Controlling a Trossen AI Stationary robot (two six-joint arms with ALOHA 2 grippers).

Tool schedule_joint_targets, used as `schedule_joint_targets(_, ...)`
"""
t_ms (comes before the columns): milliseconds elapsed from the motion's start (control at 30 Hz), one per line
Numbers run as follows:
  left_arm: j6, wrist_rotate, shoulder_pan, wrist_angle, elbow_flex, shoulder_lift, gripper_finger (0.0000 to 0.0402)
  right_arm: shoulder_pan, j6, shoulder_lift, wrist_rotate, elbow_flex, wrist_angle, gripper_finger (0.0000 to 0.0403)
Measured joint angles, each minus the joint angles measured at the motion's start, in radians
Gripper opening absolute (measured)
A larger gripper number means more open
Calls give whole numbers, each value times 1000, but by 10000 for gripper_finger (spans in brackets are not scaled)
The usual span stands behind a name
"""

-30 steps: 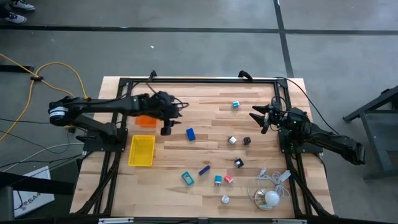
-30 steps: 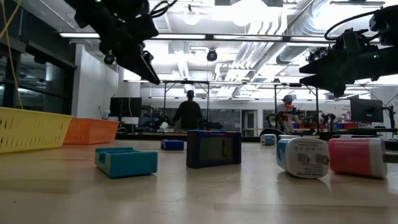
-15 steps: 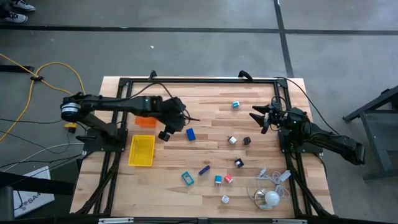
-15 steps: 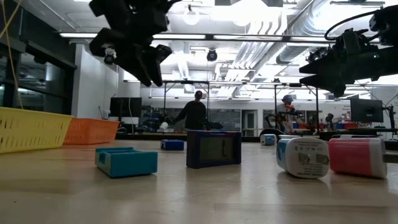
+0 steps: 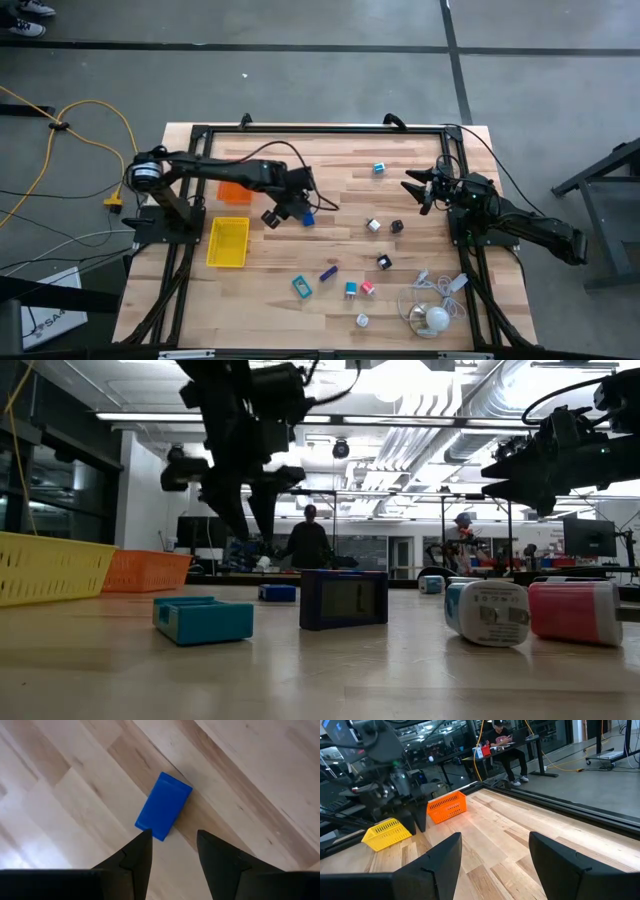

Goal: Pick & Place Office items
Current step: Put the top dark blue timer into the orange basket

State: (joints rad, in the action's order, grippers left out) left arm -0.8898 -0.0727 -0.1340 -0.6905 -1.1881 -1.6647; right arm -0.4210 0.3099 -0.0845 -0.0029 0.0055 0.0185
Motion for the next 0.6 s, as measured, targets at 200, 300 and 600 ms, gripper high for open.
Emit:
schedule_joint_targets(200, 5, 1, 1, 1, 0, -21, 148, 0, 0, 0, 0, 0, 0, 219)
schedule_joint_targets(300, 37, -22, 1, 9, 0, -19, 148, 0, 0, 0, 0, 0, 0, 219)
schedule_joint_targets(600, 52, -128, -54, -4, -3, -15, 148, 0, 0, 0, 0, 0, 0, 219)
